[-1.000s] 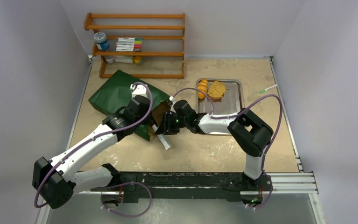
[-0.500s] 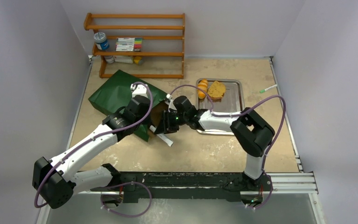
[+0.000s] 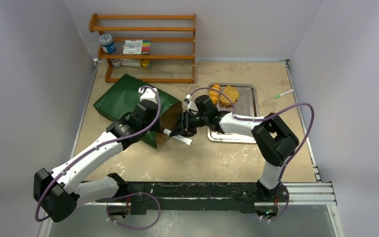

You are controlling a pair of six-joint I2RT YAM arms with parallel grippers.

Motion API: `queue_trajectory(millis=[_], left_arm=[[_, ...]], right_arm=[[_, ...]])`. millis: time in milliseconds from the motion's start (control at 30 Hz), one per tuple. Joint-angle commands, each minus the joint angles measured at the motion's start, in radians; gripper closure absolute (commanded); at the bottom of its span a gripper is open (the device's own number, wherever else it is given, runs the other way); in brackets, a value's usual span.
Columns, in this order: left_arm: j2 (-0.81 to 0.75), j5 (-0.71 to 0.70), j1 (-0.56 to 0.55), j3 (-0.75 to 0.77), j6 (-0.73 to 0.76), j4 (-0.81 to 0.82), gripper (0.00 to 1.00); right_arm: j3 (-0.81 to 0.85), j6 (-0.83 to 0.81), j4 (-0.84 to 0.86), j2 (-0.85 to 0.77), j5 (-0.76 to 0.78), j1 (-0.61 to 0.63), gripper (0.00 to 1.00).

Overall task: Take the fake bread out of the paper bag
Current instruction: Take out the fake bread from the paper bag.

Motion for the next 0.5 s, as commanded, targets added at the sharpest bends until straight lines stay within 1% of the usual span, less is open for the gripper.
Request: queue_trajectory(millis=[0,267,467], left_arm=[[-0.030,0.004,0.002,0.030,0.015,0.035,0.84],[-0.014,0.017,0.002,0.038,0.009,0.044,0.84],[-0.012,0.019,0.002,0.043,0.010,0.044,0.85]], right_arm=[[0.007,0.060,0.063,-0.003,-0.112,0.000,0.58],[0.025,0.106,0.092,0.044,-0.127,0.000,0.58],[0.031,0.126,0.083,0.066,-0.117,0.000,0.59]])
